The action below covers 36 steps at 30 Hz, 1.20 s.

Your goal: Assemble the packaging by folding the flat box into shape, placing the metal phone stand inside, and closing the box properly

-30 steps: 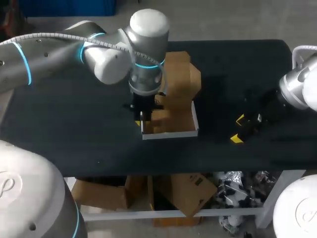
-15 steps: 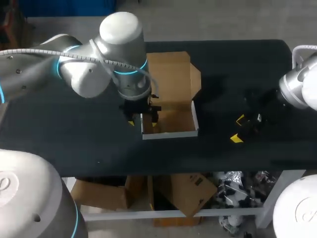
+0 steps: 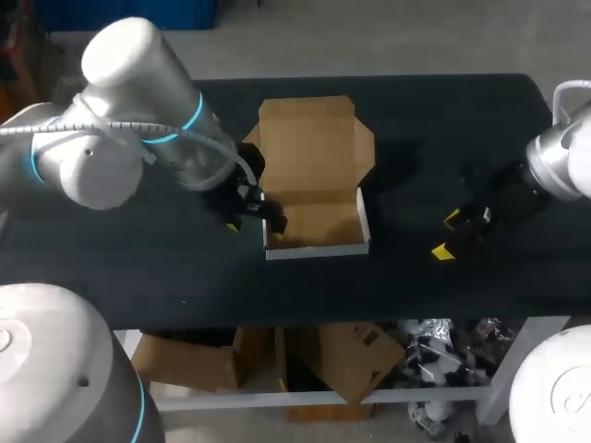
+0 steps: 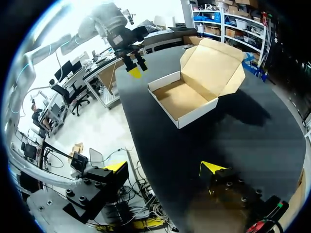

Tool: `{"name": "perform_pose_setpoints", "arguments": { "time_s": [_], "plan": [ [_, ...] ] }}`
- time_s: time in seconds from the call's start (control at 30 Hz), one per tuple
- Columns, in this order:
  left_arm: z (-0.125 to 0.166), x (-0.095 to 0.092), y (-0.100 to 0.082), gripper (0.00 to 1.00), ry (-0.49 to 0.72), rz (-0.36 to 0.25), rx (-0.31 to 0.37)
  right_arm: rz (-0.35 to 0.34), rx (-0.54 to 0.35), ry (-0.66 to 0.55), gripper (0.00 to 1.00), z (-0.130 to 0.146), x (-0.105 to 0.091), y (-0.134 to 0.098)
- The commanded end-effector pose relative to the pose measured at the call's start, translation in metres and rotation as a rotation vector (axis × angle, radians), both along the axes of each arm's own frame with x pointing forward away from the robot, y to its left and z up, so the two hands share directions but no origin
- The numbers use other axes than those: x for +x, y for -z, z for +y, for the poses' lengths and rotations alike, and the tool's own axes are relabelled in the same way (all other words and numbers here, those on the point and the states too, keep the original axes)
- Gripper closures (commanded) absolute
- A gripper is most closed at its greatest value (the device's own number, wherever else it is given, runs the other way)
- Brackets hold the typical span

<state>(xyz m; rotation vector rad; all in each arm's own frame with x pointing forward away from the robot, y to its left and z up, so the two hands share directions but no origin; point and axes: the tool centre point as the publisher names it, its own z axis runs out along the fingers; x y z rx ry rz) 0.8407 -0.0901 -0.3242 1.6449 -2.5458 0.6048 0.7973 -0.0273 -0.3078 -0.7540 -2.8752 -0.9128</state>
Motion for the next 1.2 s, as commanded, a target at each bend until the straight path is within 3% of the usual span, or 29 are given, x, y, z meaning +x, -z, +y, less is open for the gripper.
{"name": "perform_pose_setpoints", "arguments": {
  "time_s": [0.03, 0.27, 0.4, 0.57, 0.93, 1.2],
  "plan": [
    [0.022, -0.024, -0.019, 0.0, 0.025, -0.091, -0.173, 0.006, 0.021, 0.017, 0.0, -0.007, -0.001, -0.005],
    [0.04, -0.046, -0.037, 0.0, 0.04, -0.099, -0.166, 0.034, 0.032, 0.093, 0.0, -0.017, -0.001, -0.01],
    [0.051, -0.056, -0.044, 0.0, 0.019, -0.091, -0.126, 0.049, 0.041, 0.146, 0.0, -0.025, -0.003, -0.014],
    [0.066, -0.062, -0.053, 0.0, -0.051, -0.07, -0.091, 0.106, 0.047, 0.245, 0.0, -0.039, -0.002, -0.021],
    [0.092, -0.084, -0.085, 0.0, -0.179, -0.029, -0.06, 0.15, 0.023, 0.39, 0.0, -0.061, -0.007, -0.049],
    [0.1, -0.088, -0.103, 0.0, -0.268, 0.003, -0.044, 0.218, -0.002, 0.494, 0.0, -0.075, -0.004, -0.066]
  ]
}}
